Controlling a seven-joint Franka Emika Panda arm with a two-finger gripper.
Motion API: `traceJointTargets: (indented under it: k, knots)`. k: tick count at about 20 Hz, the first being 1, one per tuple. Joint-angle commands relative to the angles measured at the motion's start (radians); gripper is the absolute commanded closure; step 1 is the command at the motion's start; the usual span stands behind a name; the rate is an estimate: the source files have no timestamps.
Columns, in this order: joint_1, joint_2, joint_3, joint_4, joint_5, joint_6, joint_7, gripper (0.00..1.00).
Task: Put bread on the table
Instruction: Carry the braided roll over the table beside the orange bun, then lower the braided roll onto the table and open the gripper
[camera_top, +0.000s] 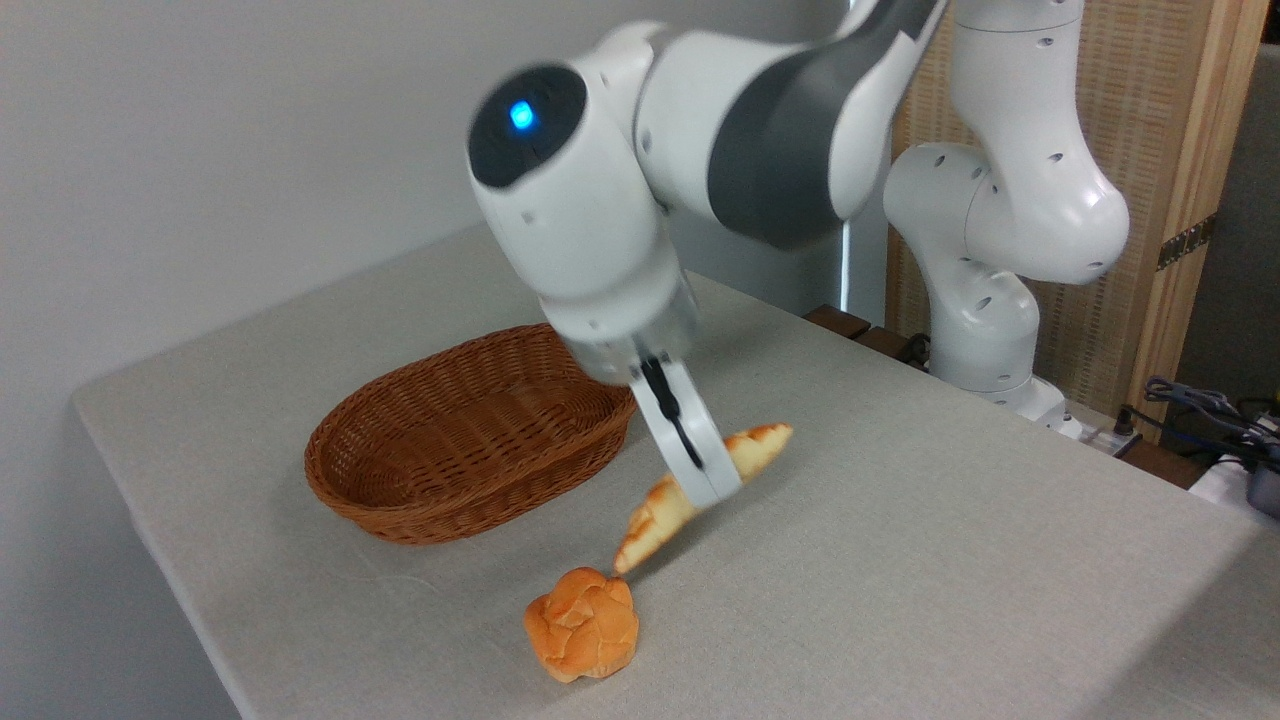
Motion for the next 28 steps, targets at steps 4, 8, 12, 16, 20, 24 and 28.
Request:
traceJointTargets:
  k: [4, 8, 12, 16, 20, 24, 28]
  knots:
    - [-0.008, -0.012, 0.004, -0.022, 0.018, -0.004, 0.042, 0.55]
    - [-0.008, -0.012, 0.002, -0.022, 0.018, -0.006, 0.047, 0.2]
    - [-0.008, -0.011, 0.002, -0.024, 0.018, -0.006, 0.05, 0.01]
    - [-0.008, -0.011, 0.002, -0.024, 0.018, -0.006, 0.05, 0.0]
    - [-0.008, -0.011, 0.002, -0.025, 0.018, -0.007, 0.05, 0.0]
    - [-0.008, -0.011, 0.004, -0.025, 0.018, -0.007, 0.05, 0.0]
    - [-0.006, -0.011, 0.004, -0.025, 0.031, -0.007, 0.05, 0.0]
